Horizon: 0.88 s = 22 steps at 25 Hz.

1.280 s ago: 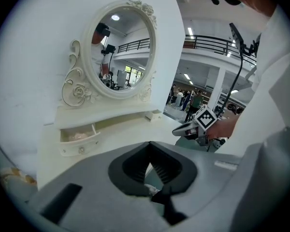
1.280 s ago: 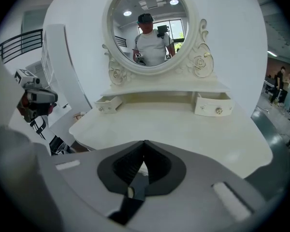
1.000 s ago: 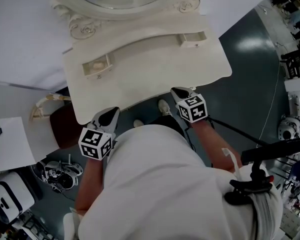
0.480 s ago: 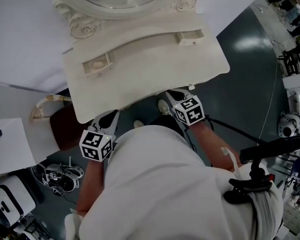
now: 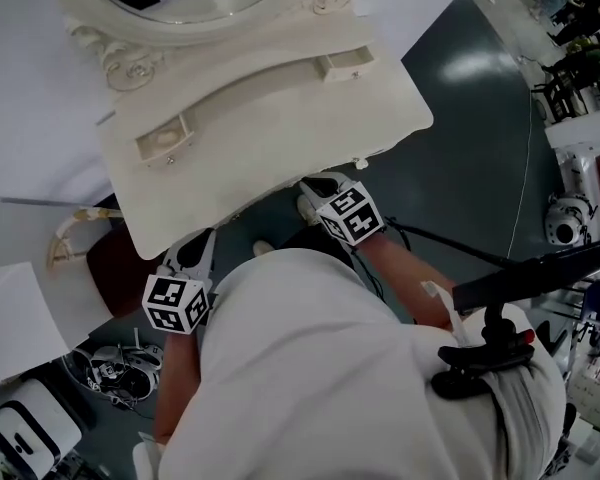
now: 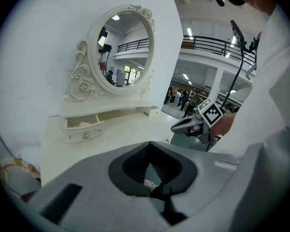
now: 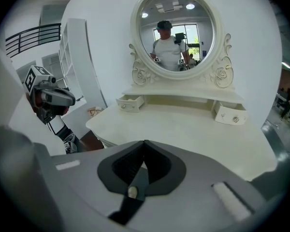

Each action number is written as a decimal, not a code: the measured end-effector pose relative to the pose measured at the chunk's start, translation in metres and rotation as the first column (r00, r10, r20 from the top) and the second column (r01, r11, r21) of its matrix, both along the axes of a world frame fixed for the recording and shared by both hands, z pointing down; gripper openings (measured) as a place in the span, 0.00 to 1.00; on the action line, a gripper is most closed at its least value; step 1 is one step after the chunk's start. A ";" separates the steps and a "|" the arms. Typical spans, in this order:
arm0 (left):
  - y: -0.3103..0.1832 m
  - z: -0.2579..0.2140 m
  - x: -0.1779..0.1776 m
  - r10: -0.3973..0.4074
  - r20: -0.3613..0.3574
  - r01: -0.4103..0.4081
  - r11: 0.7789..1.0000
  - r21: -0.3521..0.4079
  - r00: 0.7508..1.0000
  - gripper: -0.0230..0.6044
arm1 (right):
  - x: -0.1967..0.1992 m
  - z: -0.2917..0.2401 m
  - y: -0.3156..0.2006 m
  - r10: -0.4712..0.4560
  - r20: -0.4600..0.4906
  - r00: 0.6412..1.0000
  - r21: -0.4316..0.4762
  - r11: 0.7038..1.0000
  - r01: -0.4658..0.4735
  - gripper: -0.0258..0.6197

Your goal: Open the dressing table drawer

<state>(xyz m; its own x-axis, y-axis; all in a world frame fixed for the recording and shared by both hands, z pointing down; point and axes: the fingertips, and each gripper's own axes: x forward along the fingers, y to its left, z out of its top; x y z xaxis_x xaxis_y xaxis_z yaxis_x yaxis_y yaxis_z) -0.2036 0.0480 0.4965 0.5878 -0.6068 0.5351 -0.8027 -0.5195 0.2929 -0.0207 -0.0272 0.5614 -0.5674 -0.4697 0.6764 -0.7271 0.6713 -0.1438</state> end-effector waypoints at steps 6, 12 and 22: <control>-0.005 0.000 0.005 0.007 -0.002 -0.007 1.000 0.000 1.000 0.04 | 0.003 0.001 -0.002 -0.003 -0.001 1.000 -0.001 1.000 0.002 0.04; -0.011 0.001 0.011 0.012 0.004 -0.012 1.000 -0.007 1.000 0.04 | 0.009 0.001 -0.007 0.000 0.001 1.000 -0.005 1.000 0.000 0.04; -0.022 0.001 0.016 0.021 0.012 -0.021 1.000 -0.013 1.000 0.04 | 0.014 0.000 -0.017 0.004 0.004 1.000 -0.004 1.000 -0.004 0.04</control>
